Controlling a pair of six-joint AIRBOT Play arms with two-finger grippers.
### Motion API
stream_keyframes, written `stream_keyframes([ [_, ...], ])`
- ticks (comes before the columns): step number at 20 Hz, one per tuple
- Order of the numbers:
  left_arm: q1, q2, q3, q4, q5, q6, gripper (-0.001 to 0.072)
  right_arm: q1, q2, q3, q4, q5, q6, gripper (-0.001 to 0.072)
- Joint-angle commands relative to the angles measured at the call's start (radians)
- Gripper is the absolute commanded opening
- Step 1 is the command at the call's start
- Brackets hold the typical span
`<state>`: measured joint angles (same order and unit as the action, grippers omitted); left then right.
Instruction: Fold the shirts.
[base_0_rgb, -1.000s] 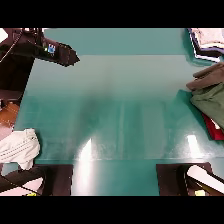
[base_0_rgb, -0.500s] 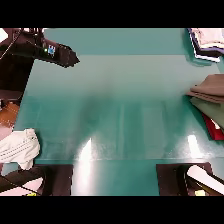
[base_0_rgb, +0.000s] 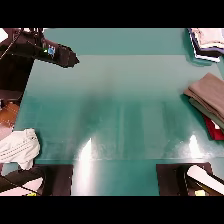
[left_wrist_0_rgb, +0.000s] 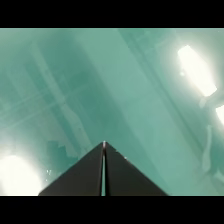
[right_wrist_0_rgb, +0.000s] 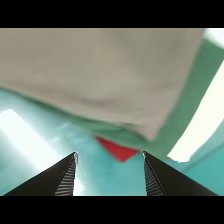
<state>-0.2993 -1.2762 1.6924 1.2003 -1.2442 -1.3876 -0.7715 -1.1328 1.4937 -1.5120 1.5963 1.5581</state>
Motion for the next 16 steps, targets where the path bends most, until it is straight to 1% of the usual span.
stream_keyframes([
  [1,0.0,0.001,0.0,-0.001,0.004,0.0,0.0024,0.005,0.0,0.0,0.301,0.036,0.012,0.048],
  [2,0.0,0.001,0.0,-0.002,-0.004,0.0,0.0024,0.023,0.0,0.0,0.433,0.038,0.012,0.0477],
  [3,0.0,0.001,0.0,-0.003,-0.001,0.0,0.0024,0.055,0.0,0.0,0.549,0.037,0.011,0.0428],
  [4,0.0,0.001,0.0,-0.003,0.0,0.0,0.0024,0.094,0.0,0.0,0.634,0.037,0.011,0.0427],
  [5,0.0,0.001,0.0,-0.003,0.0,0.0,0.0024,0.15,0.0,0.0,0.69,0.034,0.008,0.0427],
  [7,0.0,0.001,0.0,-0.003,0.007,0.0,0.0024,0.29,0.0,0.0,0.715,0.023,0.003,0.0425],
  [8,0.0,0.001,0.0,-0.003,0.007,0.0,0.0024,0.363,0.0,0.0,0.714,0.018,0.003,0.0371],
  [9,0.0,0.001,0.0,-0.003,0.007,0.0,0.0024,0.434,0.0,0.0,0.711,0.007,-0.005,0.0199],
  [10,0.0,0.001,0.0,-0.003,0.007,0.0,0.0024,0.511,0.0,0.0,0.705,-0.005,-0.011,0.0043],
  [11,0.0,0.001,0.0,-0.003,0.007,0.0,0.0024,0.577,0.0,0.0,0.705,-0.014,-0.016,0.0017],
  [13,0.0,0.001,0.0,-0.003,0.007,0.0,0.0024,0.706,0.0,0.0,0.701,-0.047,-0.016,0.0017],
  [16,0.0,0.001,0.0,-0.004,0.007,0.0,0.0024,0.838,0.0,0.0,0.689,-0.093,-0.016,0.0017],
])
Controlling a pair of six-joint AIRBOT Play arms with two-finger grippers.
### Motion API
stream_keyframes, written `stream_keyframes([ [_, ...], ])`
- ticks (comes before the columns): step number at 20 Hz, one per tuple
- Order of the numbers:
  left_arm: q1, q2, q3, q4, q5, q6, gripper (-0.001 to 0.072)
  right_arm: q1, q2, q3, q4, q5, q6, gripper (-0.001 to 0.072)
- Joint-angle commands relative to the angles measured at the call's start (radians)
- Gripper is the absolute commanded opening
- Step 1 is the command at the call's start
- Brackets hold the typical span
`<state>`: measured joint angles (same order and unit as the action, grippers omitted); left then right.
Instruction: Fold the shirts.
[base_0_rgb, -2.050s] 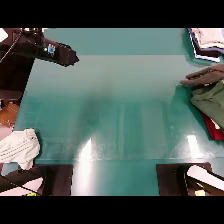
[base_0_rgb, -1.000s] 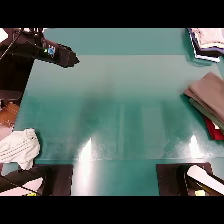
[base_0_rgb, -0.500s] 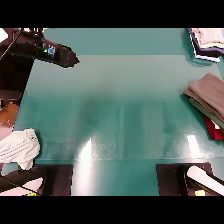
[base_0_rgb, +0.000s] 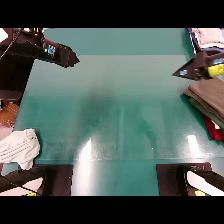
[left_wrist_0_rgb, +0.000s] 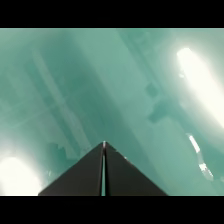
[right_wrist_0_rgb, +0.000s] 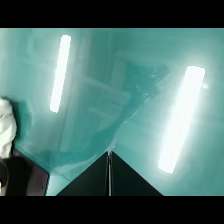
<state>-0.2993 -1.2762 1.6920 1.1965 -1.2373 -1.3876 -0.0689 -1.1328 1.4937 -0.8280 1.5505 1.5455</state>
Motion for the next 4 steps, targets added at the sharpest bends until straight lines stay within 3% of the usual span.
stream_keyframes([
  [1,0.0,0.001,0.0,0.0,0.0,0.0,0.0024,0.159,0.0,0.0,-0.006,-0.055,-0.003,0.0017],
  [4,0.0,0.001,0.0,0.0,0.0,0.0,0.0024,0.194,0.0,0.0,-0.012,-0.057,-0.003,0.0017],
])
